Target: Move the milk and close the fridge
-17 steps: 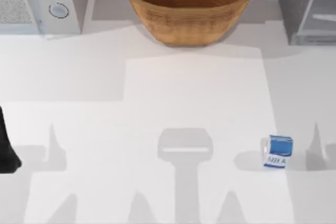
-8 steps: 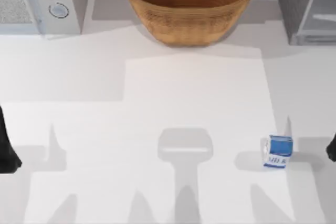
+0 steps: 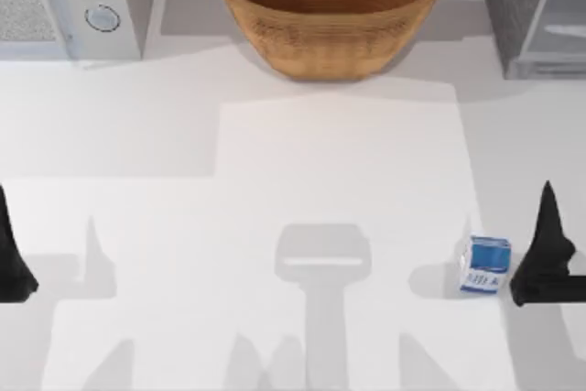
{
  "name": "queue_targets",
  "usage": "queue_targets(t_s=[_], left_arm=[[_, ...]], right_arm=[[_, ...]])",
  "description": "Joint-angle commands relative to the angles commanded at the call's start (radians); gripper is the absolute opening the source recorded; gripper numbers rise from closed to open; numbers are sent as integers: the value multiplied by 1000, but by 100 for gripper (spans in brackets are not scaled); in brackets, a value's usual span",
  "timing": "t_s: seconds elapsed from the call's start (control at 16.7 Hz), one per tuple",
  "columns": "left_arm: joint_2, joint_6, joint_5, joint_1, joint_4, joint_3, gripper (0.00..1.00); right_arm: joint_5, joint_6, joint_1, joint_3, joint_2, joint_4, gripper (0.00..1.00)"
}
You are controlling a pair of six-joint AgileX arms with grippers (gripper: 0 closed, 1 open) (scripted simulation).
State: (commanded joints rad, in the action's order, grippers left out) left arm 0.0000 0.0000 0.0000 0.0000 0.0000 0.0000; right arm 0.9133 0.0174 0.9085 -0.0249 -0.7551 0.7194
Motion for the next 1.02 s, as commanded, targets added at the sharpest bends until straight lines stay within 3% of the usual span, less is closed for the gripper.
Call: queue_targets(t_s=[0.54, 1.02], left_arm=[[0, 0, 0, 0, 0, 0, 100], [0, 0, 0, 0, 0, 0, 100]], right_arm=[[33, 23, 40, -15, -77, 70, 100], [198, 167, 161, -89, -699, 470, 100]])
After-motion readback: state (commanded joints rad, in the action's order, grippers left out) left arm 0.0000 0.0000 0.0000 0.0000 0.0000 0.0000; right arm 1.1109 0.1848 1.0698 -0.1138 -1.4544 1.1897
